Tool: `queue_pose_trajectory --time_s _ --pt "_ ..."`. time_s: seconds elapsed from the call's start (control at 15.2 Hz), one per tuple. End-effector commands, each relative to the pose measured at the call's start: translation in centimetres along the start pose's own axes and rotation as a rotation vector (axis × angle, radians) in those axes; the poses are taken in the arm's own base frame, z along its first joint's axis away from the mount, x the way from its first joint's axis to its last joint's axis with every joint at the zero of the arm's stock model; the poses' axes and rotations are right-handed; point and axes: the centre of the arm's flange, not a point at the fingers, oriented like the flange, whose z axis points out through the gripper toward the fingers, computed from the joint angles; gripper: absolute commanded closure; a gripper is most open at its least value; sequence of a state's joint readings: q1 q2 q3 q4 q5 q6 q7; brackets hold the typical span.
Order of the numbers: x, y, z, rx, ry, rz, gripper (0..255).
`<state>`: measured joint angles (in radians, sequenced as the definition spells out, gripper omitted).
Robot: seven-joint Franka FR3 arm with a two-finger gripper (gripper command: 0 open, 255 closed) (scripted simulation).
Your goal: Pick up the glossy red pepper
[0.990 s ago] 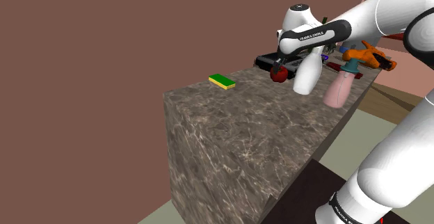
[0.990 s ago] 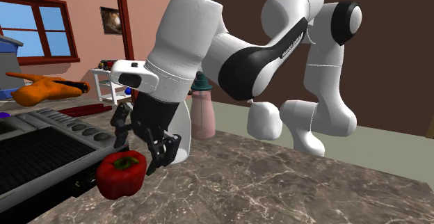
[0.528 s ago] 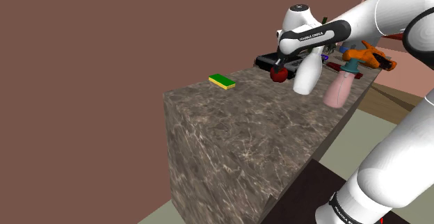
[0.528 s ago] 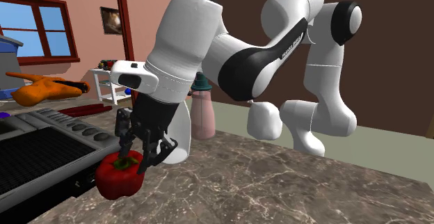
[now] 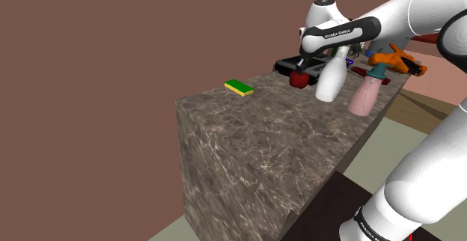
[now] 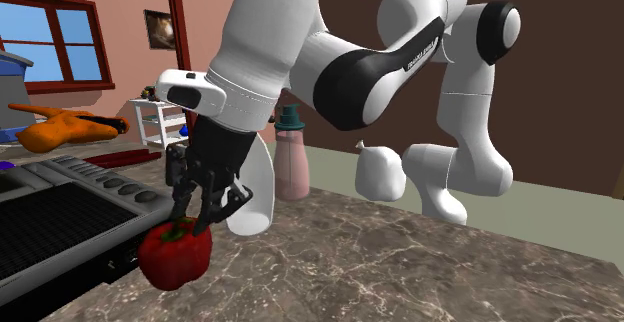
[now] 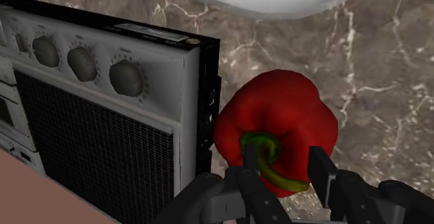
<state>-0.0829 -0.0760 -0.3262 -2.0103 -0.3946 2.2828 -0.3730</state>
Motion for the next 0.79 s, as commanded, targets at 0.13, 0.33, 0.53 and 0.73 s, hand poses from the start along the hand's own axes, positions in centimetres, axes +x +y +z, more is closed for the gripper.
queue_pose_trajectory --time_s 0.13,0.33,0.53,0.73 --pt "0.4 0.8 -1.9 0.001 -0.001 -0.001 255" --pt "0.6 1.5 -3.3 0.001 -0.001 -0.001 255" --pt "0.9 2.2 -4.7 0.001 -0.001 -0.001 255" --pt "1.0 2.4 -5.3 0.001 -0.001 -0.001 255"
